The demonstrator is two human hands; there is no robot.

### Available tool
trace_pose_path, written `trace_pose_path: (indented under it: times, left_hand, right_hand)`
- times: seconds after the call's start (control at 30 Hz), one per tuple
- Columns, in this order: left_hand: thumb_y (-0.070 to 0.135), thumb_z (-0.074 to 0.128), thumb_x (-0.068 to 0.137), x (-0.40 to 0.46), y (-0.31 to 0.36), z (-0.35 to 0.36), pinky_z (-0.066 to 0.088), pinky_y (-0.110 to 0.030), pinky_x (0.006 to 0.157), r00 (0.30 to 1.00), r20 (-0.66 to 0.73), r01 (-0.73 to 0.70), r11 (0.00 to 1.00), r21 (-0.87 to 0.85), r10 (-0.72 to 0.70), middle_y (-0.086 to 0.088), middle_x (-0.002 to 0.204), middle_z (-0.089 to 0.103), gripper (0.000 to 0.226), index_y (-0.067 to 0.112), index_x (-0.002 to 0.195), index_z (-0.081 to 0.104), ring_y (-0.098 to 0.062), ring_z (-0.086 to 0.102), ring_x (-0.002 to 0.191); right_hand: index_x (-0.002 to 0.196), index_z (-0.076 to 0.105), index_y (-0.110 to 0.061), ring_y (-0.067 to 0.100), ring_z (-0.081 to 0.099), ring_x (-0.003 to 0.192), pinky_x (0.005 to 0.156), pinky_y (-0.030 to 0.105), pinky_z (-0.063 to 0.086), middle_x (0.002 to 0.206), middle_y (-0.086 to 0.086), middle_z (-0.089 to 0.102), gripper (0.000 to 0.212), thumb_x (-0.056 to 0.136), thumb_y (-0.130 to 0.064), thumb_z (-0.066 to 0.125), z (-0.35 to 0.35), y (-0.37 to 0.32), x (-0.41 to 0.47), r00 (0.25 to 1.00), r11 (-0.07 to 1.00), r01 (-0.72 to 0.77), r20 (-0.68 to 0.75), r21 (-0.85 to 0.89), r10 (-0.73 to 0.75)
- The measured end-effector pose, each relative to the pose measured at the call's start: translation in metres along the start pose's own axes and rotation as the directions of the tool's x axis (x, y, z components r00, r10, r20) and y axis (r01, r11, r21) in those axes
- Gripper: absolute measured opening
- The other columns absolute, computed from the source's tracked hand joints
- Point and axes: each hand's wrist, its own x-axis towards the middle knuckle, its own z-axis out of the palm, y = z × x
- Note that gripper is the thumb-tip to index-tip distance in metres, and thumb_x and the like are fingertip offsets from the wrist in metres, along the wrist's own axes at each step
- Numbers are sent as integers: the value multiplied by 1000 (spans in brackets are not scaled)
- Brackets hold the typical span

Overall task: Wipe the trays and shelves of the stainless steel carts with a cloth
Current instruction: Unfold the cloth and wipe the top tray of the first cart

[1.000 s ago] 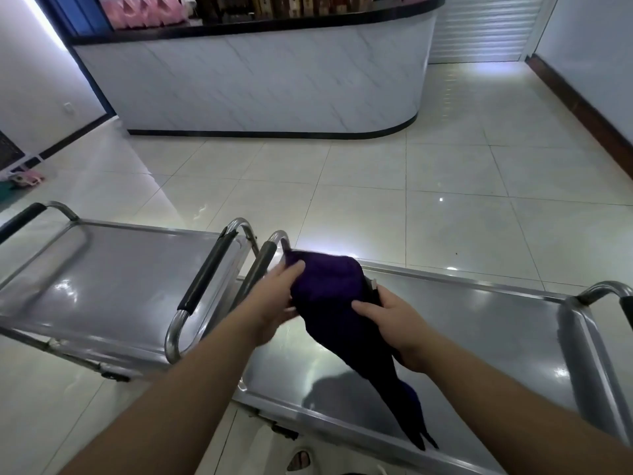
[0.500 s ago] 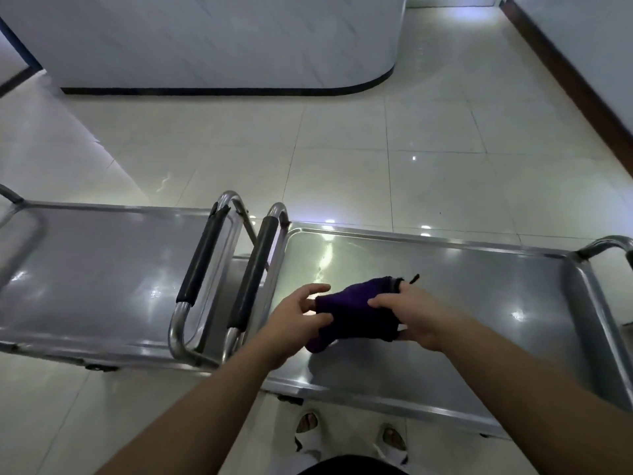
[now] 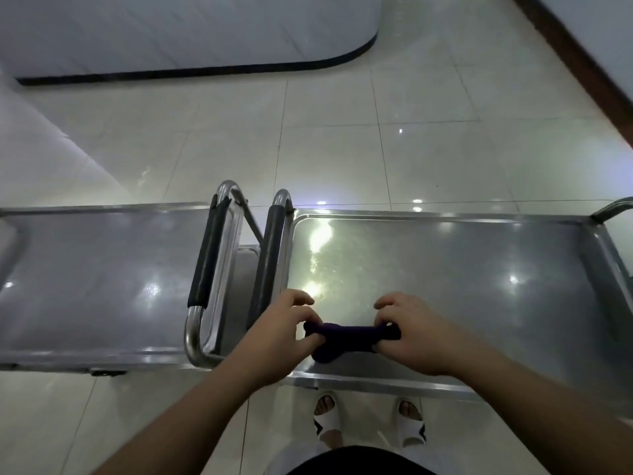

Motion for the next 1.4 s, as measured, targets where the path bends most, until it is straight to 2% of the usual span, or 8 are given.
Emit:
trace_pose_path:
  times: [0.13,0.37,0.57,0.7,0.87,1.03,1.13,1.4]
  left_hand:
    - [36,66,97,-9,-18,-12,59,-28,89,990,135,74,982,-175,-51,24,101,68,10,43,104,64,5,64,97]
    - [38,62,99,5,-53,6,59,-31,89,989,11,145,989,-40,-145,18,100,68,20,32,118,65,1,64,92]
    - [32,59,102,9,-81,0,54,-22,79,953,-210,209,976,-59,-216,16,94,66,13,29,113,65,1,63,86]
    - [30,57,102,18,-96,-6,60,-34,85,913,-313,237,964,-118,-263,12,101,65,16,28,118,60,-5,65,90]
    - [33,54,102,44,-103,2,55,-43,99,894,-379,202,969,-140,-241,6,131,52,37,27,138,49,-14,56,115]
    - [38,48,104,71,-100,16,51,-39,103,909,-337,185,962,-199,-244,3,146,38,58,28,156,26,-16,51,124]
    - [35,45,107,78,-101,28,48,-35,102,913,-330,191,966,-175,-241,5,160,19,65,31,161,9,-20,47,133]
    - [33,37,109,79,-108,40,58,-48,89,892,-398,188,976,-109,-216,2,162,19,61,30,162,8,-24,51,126]
  right_hand:
    - [97,65,-33,0,66,81,72,23,54,93,-9,69,3,97,-34,67,9,-2,-1,992,901,-52,126,430,-3]
    - [112,68,-32,15,69,102,89,40,62,109,-3,71,13,100,-28,65,82,3,55,977,663,-185,65,726,201]
    - [132,53,-31,11,64,103,88,37,61,115,-9,65,27,105,-30,55,127,7,98,972,797,-205,21,569,234]
    - [147,44,-22,22,59,116,100,43,54,134,5,60,48,102,-24,58,138,18,119,948,917,-223,-145,331,283]
    - [145,51,-11,35,47,133,111,49,45,145,15,51,54,92,-15,63,163,14,127,926,994,-38,-378,-103,-4]
    - [164,16,-26,34,4,159,128,50,4,173,7,10,71,103,-54,39,205,-17,142,993,986,-29,-120,-166,9]
    - [165,7,-30,31,-6,159,128,53,1,174,2,1,72,103,-59,29,223,-22,142,991,980,-65,-131,-187,41]
    - [161,21,-37,23,1,160,128,53,5,170,-9,22,55,108,-50,29,255,-11,142,839,765,540,150,-351,-523]
